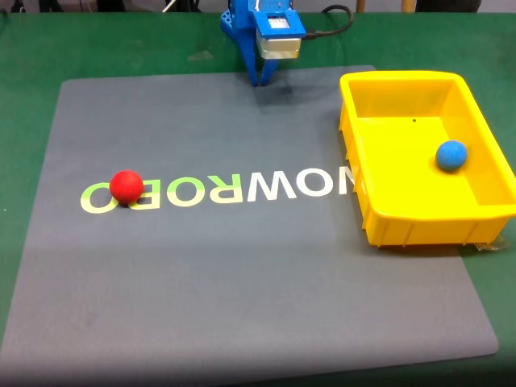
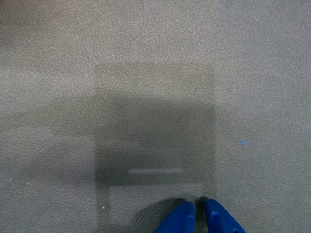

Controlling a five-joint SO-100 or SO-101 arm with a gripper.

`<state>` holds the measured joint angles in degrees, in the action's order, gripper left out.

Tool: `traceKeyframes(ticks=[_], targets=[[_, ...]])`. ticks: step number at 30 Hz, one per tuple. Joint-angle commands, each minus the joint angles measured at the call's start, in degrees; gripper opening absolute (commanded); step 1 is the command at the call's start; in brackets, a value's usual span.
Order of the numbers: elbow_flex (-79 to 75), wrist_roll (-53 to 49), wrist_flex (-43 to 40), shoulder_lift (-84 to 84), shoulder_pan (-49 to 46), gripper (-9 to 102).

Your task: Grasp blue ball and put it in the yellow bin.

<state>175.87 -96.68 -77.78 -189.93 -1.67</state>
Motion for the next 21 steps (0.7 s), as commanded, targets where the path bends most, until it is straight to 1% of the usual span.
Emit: traceKeyframes(ticks=[1,21], targets=[[1.8,-0.5,-1.1,-0.6,-0.8,0],[1.8,1.2,-1.1,-0.3,-0.7,0]])
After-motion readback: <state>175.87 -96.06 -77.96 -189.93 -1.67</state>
